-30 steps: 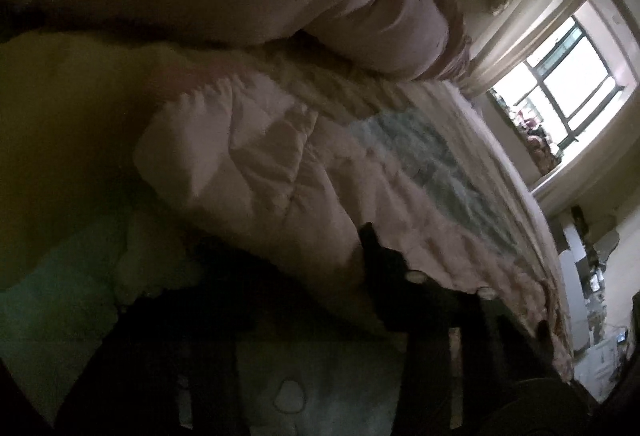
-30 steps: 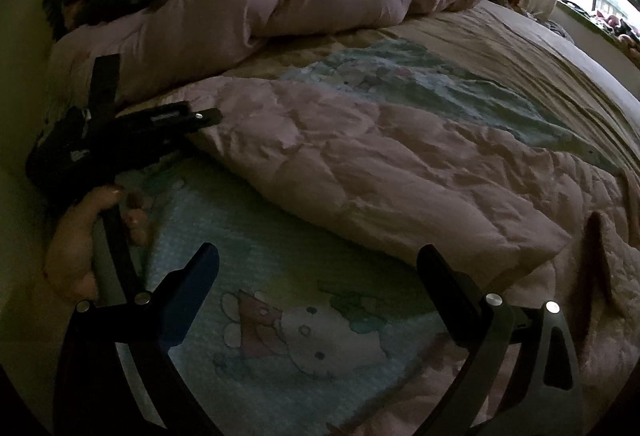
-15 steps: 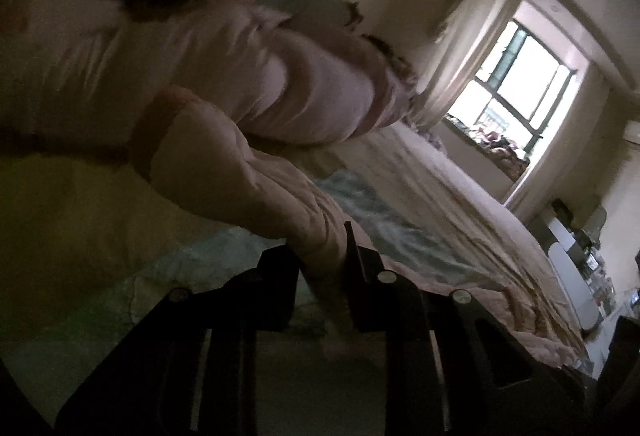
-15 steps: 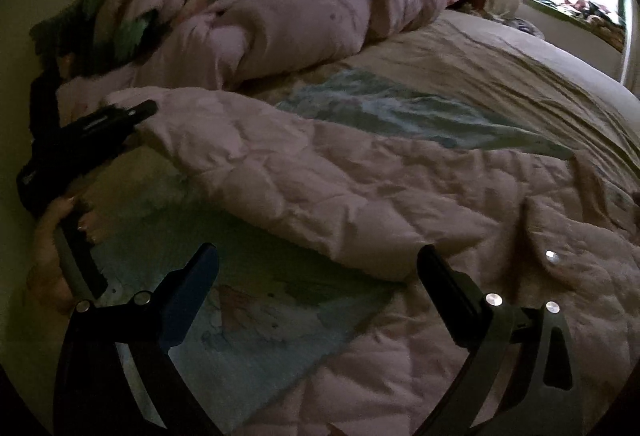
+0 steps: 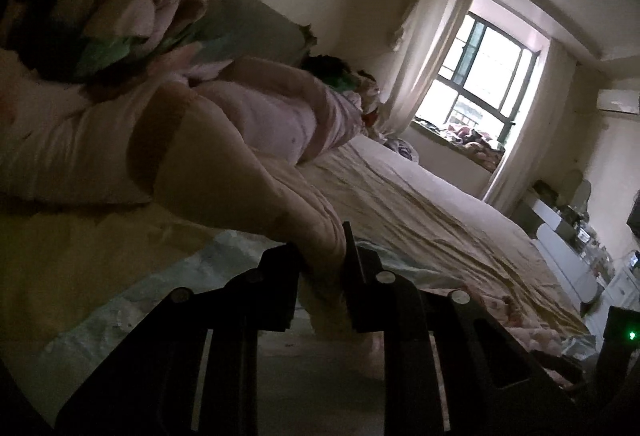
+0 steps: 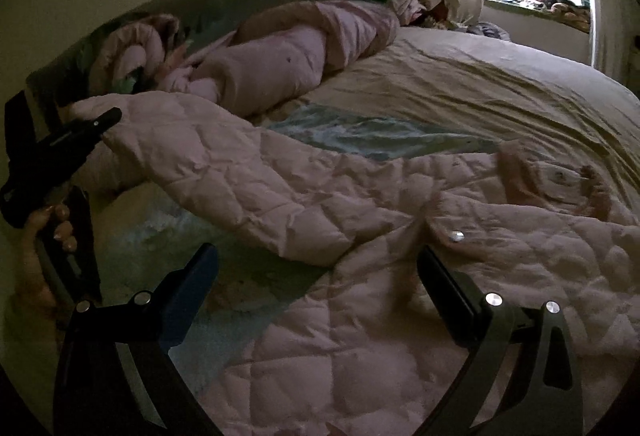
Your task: Fold large clothes
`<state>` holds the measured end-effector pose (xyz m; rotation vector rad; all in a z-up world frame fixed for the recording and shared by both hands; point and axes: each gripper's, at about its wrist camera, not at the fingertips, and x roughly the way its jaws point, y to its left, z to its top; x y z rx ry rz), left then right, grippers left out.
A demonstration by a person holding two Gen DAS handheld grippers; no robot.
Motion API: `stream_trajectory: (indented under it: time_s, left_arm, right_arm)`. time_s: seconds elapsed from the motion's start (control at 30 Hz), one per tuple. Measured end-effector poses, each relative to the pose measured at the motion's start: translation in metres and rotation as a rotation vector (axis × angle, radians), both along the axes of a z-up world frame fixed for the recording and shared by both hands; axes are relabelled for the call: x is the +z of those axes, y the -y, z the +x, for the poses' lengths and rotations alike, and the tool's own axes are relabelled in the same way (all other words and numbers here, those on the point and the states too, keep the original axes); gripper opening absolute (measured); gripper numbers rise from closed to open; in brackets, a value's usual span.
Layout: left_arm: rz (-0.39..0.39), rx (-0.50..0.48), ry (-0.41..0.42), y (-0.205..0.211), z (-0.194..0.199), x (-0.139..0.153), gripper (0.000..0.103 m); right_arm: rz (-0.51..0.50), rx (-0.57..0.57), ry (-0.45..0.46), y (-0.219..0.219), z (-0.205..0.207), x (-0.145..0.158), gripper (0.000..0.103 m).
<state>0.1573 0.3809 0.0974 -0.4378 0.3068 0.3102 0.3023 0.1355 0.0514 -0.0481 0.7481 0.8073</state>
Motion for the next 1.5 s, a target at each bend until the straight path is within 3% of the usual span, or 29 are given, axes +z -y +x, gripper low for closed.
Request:
stream_trajectory:
  time_s: [0.4, 0.77, 1.03, 1.5]
  left_arm:
    - [0.113, -0.066, 0.0, 0.081, 0.024, 0.052, 0.011]
    - [0.18, -0.174, -0.012, 0.16, 0.054, 0.072, 0.011]
    - [0.216, -0.244, -0.019, 0.207, 0.073, 0.074, 0.011]
    - [0.276, -0.372, -0.057, 0.279, 0.106, 0.053, 0.011]
  right_arm:
    - [0.074, -0.119, -0.003, 0.11, 0.004, 0.015, 0.099]
    - [0.118, -0.233, -0.022, 0.201, 0.008, 0.012, 0.099]
    - [0.158, -0.316, -0.049, 0.256, 0.01, 0.005, 0.099]
    - [0.21, -0.409, -0.075, 0.313, 0.013, -0.003, 0.099]
